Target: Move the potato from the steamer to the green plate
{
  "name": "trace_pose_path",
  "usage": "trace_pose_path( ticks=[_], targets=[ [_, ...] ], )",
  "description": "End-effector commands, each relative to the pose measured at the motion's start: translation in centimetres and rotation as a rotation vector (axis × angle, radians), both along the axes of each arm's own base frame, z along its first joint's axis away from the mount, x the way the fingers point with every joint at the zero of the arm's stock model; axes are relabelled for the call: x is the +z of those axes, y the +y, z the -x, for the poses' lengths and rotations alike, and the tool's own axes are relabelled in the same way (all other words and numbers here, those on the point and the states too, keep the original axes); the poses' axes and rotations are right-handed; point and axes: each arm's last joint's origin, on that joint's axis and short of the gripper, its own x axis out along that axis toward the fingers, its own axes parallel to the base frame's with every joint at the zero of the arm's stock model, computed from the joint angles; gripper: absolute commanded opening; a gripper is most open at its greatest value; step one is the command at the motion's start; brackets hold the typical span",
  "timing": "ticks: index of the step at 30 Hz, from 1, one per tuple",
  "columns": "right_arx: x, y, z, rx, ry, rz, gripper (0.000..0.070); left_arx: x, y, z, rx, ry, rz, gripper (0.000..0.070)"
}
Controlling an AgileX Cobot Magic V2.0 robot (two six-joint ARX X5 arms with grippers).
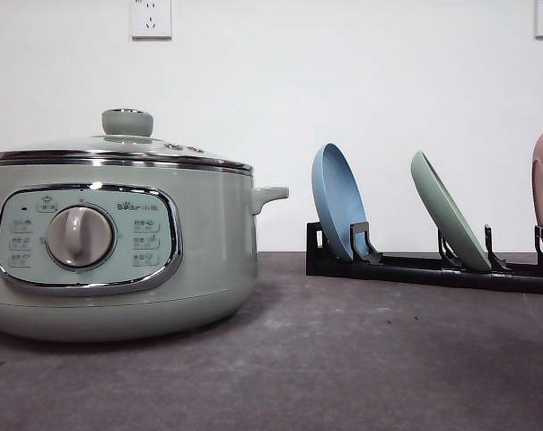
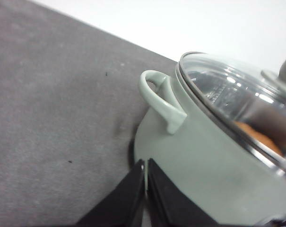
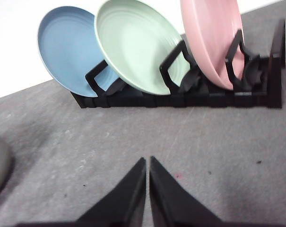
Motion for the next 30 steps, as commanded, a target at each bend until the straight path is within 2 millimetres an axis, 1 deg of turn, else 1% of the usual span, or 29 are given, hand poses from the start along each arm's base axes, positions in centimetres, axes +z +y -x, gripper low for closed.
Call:
trace_pose_path(
  ticks=[1, 6, 11, 14, 18, 23, 26, 30],
  targets=[
    [1.8, 0.0, 0.3, -0.006, -0.062, -0.028, 0.0000, 1.8, 0.0, 0.3, 0.004, -0.063, 0.043, 0.0001],
    [5.4, 0.0, 1.2, -0.016, -0.162, -0.021, 0.0000, 5.2, 0.0, 1.2, 0.002, -0.126, 0.040, 0.0002],
    [9.6, 0.0, 2.1, -0.029, -0.248, 0.026, 0.0000, 9.0, 0.0, 1.7, 0.000, -0.136, 0.008, 0.0002],
    [12.0, 0.0, 2.3, -0.027, -0.264, 0.066, 0.0000, 11.2, -0.1, 1.7, -0.011, -0.127, -0.036, 0.0002],
    [14.7, 0.1, 2.1, -0.014, -0.214, 0.124, 0.0000, 13.8, -0.2, 1.2, -0.083, -0.080, -0.099, 0.0002],
    [17.7, 0.2, 1.1, 0.086, -0.103, 0.206, 0.0000, 16.5, -0.5, -0.1, -0.222, 0.025, -0.157, 0.0001],
    [19.1, 0.3, 0.2, 0.155, -0.018, 0.244, 0.0000, 17.7, -0.7, -1.0, -0.308, 0.084, -0.183, 0.0001],
    [20.3, 0.5, -1.0, 0.264, 0.093, 0.272, 0.0000, 19.0, -0.9, -2.1, -0.394, 0.163, -0.207, 0.0001]
  ],
)
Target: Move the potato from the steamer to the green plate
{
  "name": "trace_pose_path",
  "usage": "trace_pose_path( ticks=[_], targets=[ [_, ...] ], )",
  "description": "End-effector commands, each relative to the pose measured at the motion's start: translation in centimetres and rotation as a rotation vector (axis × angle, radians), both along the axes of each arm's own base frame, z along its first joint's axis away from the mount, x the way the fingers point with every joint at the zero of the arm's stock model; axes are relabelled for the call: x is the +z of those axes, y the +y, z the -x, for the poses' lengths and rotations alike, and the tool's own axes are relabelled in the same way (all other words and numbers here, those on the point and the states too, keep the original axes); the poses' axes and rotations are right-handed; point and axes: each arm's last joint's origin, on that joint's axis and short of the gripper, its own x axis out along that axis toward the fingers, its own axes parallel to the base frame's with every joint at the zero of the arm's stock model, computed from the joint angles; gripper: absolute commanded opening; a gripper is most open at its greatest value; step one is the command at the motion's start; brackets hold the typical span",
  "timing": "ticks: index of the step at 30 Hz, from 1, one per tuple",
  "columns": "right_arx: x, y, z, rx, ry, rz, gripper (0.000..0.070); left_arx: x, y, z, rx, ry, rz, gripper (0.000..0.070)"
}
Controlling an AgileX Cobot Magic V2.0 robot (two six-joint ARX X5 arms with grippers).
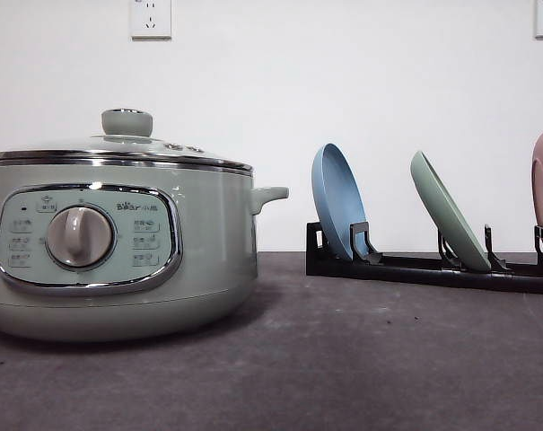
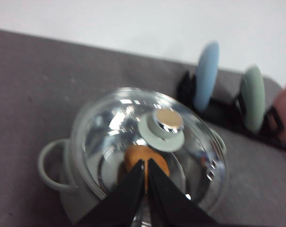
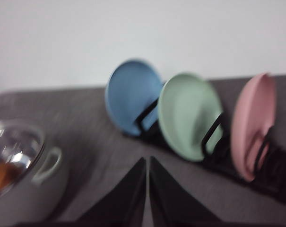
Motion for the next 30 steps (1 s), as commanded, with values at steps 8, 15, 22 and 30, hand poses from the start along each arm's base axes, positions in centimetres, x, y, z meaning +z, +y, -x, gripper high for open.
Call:
trace_pose_path(
  ticks=[8, 15, 22, 30],
  targets=[
    [1.1, 0.3, -1.8, 0.141, 0.154, 0.081, 0.0000, 1.6, -0.5, -1.1, -0.120, 0.065, -0.088, 0.0001],
    [1.1, 0.5, -1.9, 0.157, 0.160, 0.080, 0.0107, 1.6, -0.5, -1.0, -0.123, 0.065, -0.089, 0.0186],
    [1.1, 0.5, -1.9, 0.150, 0.164, 0.069, 0.0562, 1.6, -0.5, -1.0, -0.122, 0.066, -0.089, 0.0563],
    [1.1, 0.5, -1.9, 0.151, 0.164, 0.069, 0.0562, 1.6, -0.5, -1.0, -0.122, 0.068, -0.087, 0.0562]
  ],
)
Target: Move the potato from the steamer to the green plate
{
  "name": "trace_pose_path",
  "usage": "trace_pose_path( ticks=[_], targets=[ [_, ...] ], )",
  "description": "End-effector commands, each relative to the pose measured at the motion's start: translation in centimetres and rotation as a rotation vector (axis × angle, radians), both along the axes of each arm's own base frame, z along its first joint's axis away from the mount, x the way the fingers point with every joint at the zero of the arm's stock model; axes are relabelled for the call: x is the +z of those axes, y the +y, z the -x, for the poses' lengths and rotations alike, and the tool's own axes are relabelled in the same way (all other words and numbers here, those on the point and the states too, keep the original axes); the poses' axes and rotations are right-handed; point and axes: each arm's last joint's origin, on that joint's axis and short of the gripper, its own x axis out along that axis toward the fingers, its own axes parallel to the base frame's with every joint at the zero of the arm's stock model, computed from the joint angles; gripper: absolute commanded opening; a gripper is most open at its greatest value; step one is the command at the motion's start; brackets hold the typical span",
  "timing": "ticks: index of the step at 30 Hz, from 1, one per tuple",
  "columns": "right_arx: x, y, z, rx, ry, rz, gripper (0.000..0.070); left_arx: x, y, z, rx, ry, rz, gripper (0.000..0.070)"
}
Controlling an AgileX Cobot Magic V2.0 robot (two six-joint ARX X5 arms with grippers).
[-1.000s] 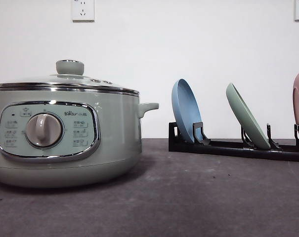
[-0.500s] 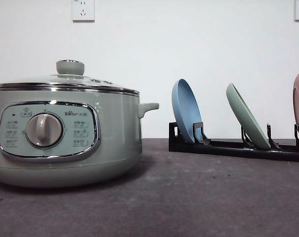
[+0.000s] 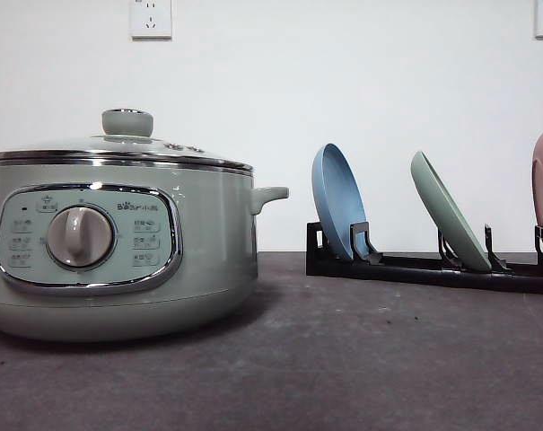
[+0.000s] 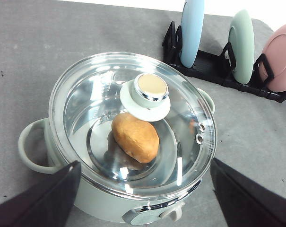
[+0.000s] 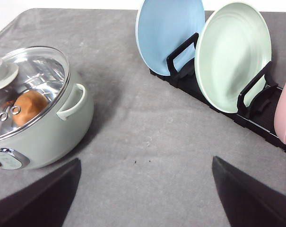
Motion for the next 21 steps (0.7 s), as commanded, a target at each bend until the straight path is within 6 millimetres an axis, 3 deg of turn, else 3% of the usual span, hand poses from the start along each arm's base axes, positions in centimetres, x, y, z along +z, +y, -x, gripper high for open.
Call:
trace_pose_path(
  ticks=[1, 13, 21],
  targets=[
    [0.7, 0.0, 0.0, 0.002, -0.026, 0.003, 0.0561, 0.7, 0.0, 0.1, -0.008, -0.029, -0.001, 0.0561],
    [0.6, 0.0, -0.8, -0.015, -0.009, -0.026, 0.0561, 0.7, 0.0, 0.1, -0.008, -0.028, -0.001, 0.0560],
    [1.6, -0.1, -4.8, -0.042, -0.015, -0.077, 0.0560, 0.7, 0.0, 0.1, -0.008, -0.028, -0.001, 0.0560]
  ],
)
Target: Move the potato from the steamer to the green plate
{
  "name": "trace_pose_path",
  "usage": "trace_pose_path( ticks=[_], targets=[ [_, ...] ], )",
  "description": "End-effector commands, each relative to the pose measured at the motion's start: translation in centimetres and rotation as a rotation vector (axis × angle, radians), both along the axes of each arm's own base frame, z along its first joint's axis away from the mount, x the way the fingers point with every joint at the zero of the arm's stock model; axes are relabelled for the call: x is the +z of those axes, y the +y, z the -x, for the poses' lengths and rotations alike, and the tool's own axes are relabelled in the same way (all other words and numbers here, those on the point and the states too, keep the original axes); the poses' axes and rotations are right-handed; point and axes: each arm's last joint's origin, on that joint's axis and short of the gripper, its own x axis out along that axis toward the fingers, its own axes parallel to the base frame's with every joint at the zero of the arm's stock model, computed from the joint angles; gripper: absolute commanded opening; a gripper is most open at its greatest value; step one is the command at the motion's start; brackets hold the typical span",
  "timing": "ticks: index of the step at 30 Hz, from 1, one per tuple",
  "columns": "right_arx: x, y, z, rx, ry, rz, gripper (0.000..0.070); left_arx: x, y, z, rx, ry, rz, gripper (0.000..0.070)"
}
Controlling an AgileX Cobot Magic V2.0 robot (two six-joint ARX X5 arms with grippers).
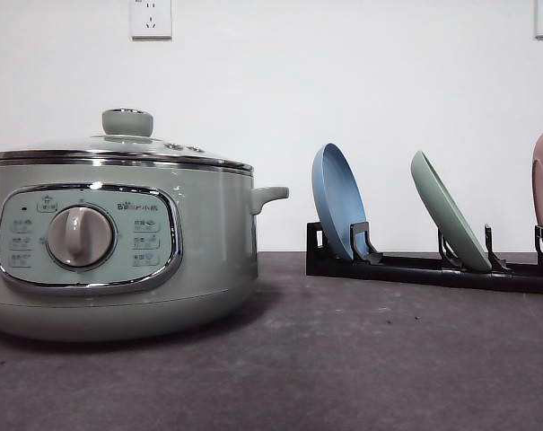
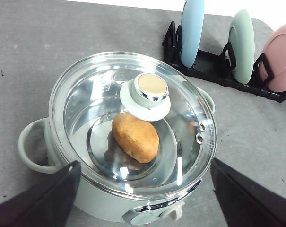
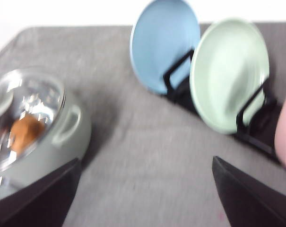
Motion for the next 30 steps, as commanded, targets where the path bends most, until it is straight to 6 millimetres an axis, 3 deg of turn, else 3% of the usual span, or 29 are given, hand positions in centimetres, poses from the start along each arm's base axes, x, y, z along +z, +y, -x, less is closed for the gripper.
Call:
trace_pose_path(
  ticks=[1, 9, 15, 22, 30],
  targets=[
    [0.7, 0.0, -1.5, -0.008, 0.000, -0.021, 0.0560, 0.7, 0.0, 0.1, -0.008, -0.029, -0.001, 0.0560],
    [1.8, 0.6, -9.4, 0.015, 0.059, -0.020, 0.0559, 0.7, 0.0, 0.1, -0.008, -0.028, -0.001, 0.0560],
    [1.3, 1.4, -15.4, 0.017, 0.094, -0.017, 0.0559, 0.7, 0.0, 0.1, -0.008, -0.028, -0.001, 0.0560],
    [-1.0, 2.5, -20.7, 0.005, 0.158, 0.004, 0.0558, 0.7, 0.0, 0.1, -0.008, -0.028, -0.001, 0.0560],
    [-5.1, 3.9, -24.6, -0.023, 0.202, 0.048, 0.0522, 0.7, 0.0, 0.1, -0.008, -0.027, -0.001, 0.0560]
  ],
)
